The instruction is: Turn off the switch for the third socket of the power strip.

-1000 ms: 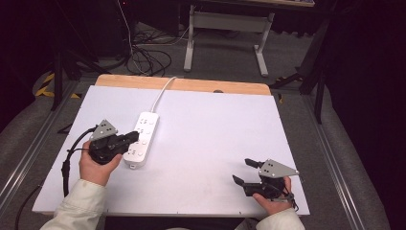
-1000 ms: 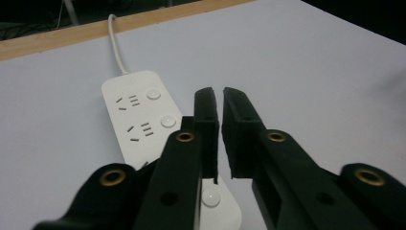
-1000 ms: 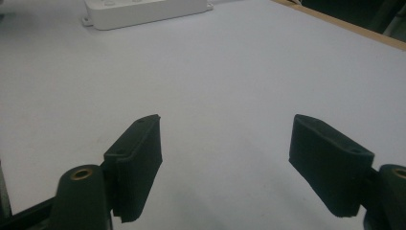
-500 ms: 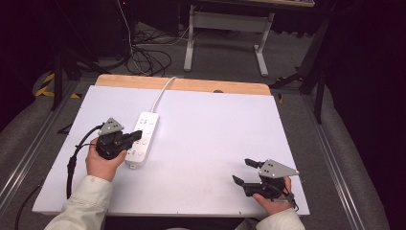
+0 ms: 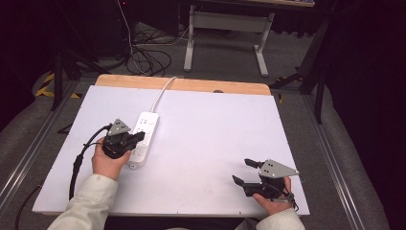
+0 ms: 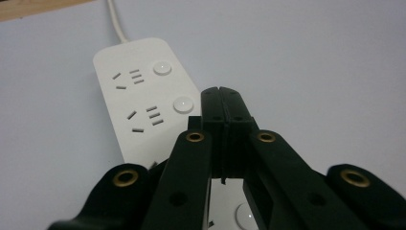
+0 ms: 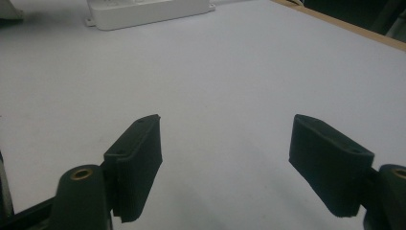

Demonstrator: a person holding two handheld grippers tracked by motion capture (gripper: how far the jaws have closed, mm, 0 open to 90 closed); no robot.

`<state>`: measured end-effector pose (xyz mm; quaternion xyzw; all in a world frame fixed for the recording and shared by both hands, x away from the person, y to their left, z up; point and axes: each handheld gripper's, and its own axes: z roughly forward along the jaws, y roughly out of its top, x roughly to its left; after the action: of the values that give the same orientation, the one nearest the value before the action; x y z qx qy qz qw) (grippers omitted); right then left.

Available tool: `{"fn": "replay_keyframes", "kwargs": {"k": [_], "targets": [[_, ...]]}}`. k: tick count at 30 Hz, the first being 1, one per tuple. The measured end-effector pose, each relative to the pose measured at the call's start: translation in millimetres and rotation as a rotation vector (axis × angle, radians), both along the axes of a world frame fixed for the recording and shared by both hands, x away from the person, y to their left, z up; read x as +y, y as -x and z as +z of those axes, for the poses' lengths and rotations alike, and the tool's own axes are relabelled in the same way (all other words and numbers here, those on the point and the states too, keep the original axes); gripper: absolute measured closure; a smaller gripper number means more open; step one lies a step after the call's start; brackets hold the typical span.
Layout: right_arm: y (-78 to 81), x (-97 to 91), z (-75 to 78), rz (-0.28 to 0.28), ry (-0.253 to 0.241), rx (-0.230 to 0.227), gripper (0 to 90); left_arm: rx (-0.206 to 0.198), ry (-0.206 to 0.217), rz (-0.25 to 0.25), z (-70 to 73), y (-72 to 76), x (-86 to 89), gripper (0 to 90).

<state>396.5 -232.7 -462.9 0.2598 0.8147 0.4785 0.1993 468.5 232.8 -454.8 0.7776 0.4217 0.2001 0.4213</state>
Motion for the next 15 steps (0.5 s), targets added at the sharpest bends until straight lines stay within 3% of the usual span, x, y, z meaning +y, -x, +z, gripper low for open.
{"fn": "replay_keyframes", "kwargs": {"k": [15], "targets": [[0.0, -0.1, -0.1, 0.002, -0.002, 0.002, 27.2, 0.047, -0.03, -0.008, -8.6, -4.7, -3.7, 89.9]]}}
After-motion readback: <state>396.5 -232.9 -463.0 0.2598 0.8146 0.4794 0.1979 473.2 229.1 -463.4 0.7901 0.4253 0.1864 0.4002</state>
